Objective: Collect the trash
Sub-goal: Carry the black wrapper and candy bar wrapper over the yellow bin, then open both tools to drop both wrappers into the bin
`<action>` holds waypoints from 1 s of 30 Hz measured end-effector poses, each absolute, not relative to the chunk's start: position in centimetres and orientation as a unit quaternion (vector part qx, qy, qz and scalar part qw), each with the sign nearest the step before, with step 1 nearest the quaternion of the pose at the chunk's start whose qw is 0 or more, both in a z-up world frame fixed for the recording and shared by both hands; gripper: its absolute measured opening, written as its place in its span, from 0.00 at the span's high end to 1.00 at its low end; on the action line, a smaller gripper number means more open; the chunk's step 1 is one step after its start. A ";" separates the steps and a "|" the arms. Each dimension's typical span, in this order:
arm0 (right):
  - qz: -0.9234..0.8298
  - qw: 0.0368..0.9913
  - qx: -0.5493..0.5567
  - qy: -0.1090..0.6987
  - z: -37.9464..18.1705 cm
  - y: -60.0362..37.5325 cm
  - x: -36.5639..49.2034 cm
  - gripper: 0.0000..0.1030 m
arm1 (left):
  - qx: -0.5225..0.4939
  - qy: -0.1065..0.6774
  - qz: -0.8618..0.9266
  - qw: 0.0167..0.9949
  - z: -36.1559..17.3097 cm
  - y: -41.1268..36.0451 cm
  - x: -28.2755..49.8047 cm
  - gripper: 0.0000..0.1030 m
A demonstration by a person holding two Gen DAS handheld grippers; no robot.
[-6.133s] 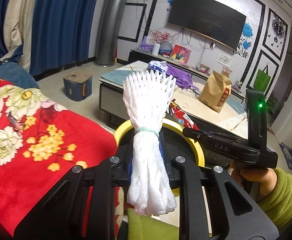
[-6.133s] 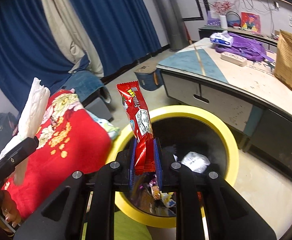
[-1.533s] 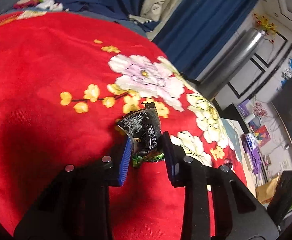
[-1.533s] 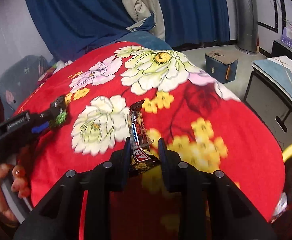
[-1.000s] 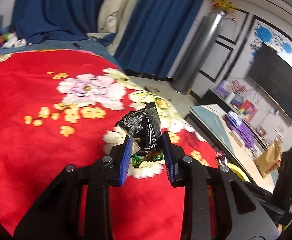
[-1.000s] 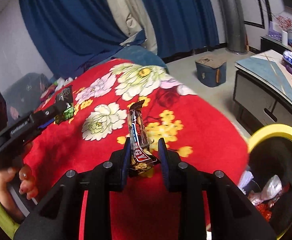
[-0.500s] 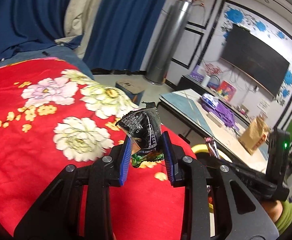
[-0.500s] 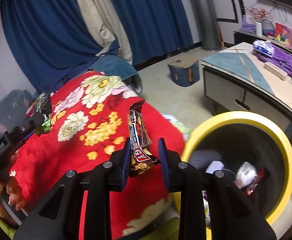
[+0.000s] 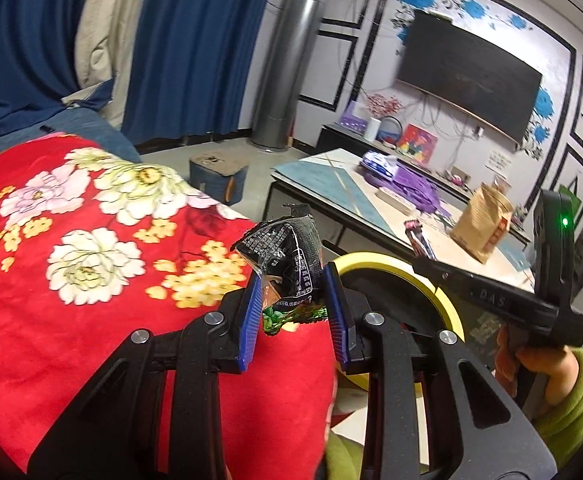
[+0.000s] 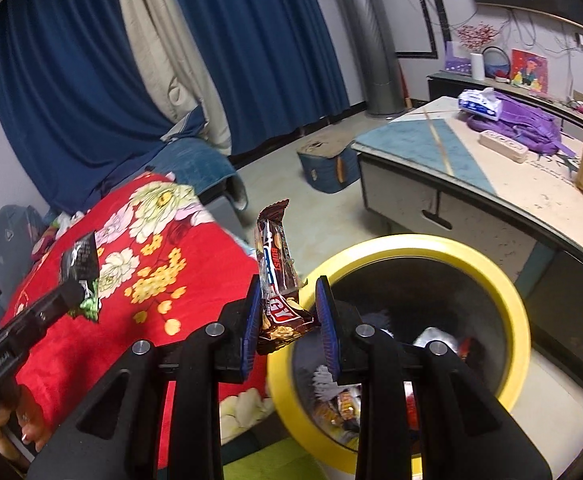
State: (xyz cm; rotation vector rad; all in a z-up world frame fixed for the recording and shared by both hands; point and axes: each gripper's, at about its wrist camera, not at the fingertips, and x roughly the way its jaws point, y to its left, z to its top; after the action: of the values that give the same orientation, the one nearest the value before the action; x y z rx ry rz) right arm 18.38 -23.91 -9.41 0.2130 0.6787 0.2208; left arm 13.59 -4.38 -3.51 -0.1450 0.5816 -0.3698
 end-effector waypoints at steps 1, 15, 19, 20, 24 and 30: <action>0.105 0.932 0.106 0.331 -9.4 -24.3 18.3 0.75 | -0.067 0.284 -0.184 0.938 -3.5 -4.7 13.4 0.78; 0.049 0.932 0.135 0.334 -10.7 -30.3 17.0 0.75 | -0.005 0.297 -0.237 0.925 -4.6 -11.6 12.3 0.77; 0.036 0.929 0.141 0.340 -11.3 -31.5 17.0 0.75 | 0.011 0.299 -0.249 0.921 -5.1 -13.4 12.2 0.77; 0.035 0.928 0.144 0.343 -11.6 -31.8 17.0 0.75 | 0.016 0.301 -0.254 0.919 -5.3 -14.0 12.2 0.77; 0.028 0.923 0.152 0.353 -12.3 -32.6 17.4 0.74 | 0.035 0.311 -0.267 0.912 -6.4 -16.0 12.5 0.76; 0.022 0.916 0.164 0.366 -13.3 -33.6 17.8 0.72 | 0.056 0.327 -0.278 0.902 -7.9 -18.1 13.7 0.75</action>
State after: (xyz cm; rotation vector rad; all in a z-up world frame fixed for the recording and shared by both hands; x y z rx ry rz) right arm 17.83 -33.55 -13.34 0.3375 0.7523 0.0459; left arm 13.72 -18.14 -7.94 0.1158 0.6754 -0.5758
